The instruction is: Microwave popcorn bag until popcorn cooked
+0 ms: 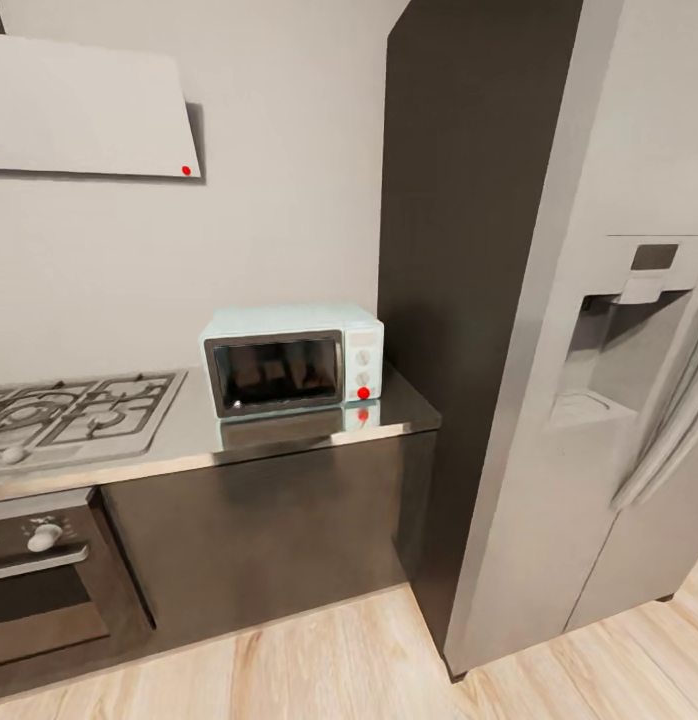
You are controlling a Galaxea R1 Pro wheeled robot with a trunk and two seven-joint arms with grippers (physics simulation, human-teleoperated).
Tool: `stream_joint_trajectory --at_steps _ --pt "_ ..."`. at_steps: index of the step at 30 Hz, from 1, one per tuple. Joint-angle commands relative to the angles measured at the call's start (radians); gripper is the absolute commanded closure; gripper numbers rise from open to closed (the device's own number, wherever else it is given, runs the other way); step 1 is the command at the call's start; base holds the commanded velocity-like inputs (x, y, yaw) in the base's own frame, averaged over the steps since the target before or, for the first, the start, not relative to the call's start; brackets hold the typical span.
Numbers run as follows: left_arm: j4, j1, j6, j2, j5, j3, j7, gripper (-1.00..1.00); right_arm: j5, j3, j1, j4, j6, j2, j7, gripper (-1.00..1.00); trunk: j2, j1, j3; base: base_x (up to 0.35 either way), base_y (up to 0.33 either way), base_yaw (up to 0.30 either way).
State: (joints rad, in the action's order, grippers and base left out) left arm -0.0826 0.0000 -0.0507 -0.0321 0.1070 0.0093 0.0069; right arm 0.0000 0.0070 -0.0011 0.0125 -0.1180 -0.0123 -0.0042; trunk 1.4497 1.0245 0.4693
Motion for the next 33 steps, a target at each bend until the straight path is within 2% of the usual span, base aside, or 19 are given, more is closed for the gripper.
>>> stream_joint_trajectory --at_steps 1,9,33 --pt "0.000 0.000 -0.003 -0.001 0.010 0.001 0.001 -1.00 0.000 0.001 0.000 0.001 -0.005 0.000 0.000 -1.00 0.000 0.001 0.001 0.260 -0.064 0.000" --pt "0.000 0.000 -0.003 -0.002 0.008 0.001 0.001 -1.00 -0.003 0.001 0.000 0.001 -0.007 0.001 0.000 -1.00 0.000 0.001 0.001 0.084 -0.027 0.041" --pt "0.000 0.000 -0.003 -0.002 0.008 0.001 0.001 -1.00 -0.005 0.001 0.000 0.001 -0.008 0.000 0.000 -1.00 0.000 0.001 0.001 0.000 0.000 0.262"
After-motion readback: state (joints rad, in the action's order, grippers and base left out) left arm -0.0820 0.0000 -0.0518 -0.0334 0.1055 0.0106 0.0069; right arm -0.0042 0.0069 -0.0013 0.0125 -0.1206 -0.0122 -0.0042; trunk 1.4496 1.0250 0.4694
